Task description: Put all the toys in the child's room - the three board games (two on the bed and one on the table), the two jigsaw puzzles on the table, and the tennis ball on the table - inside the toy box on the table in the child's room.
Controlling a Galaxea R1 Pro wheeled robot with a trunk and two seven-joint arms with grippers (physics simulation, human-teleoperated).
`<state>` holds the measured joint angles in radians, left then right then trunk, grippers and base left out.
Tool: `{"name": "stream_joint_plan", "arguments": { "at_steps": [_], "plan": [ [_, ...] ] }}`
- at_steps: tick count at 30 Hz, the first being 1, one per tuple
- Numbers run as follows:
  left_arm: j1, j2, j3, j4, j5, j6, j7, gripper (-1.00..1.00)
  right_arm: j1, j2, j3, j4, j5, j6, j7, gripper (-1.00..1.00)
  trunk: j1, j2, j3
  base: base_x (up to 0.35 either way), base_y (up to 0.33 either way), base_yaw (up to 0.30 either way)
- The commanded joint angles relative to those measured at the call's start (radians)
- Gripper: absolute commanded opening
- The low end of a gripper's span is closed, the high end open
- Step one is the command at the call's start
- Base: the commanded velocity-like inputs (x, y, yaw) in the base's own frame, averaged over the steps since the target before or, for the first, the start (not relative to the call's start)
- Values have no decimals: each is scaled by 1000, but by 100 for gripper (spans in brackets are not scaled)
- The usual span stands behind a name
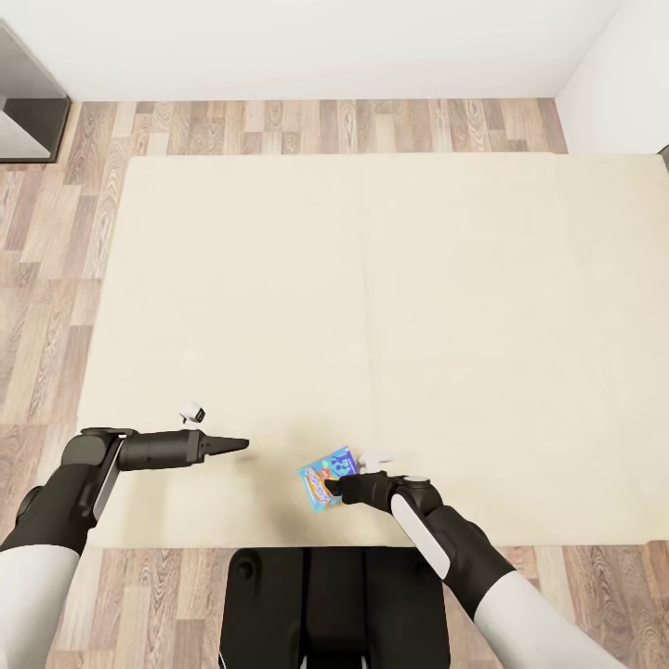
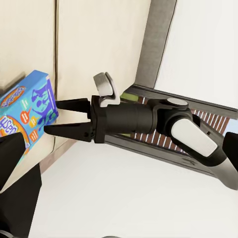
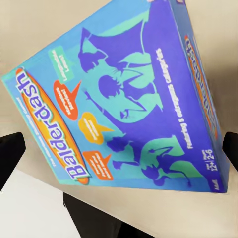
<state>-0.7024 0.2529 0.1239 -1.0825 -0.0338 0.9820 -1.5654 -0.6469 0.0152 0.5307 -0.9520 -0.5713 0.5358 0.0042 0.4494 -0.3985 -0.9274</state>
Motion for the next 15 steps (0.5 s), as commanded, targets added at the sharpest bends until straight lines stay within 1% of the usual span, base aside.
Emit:
{"name": "stream_joint_plan", "arguments": {
  "at_steps": [1,15],
  "plan": [
    [0,0,0,-1,-4,11,-5,100,0,0,0,-1,-1,4,0,100,1,-2,-1,0,88,0],
    [0,0,0,-1,-3,11,-5,100,0,0,1,-1,-1,4,0,100,1,-2,-1,0,12,0]
  ]
}}
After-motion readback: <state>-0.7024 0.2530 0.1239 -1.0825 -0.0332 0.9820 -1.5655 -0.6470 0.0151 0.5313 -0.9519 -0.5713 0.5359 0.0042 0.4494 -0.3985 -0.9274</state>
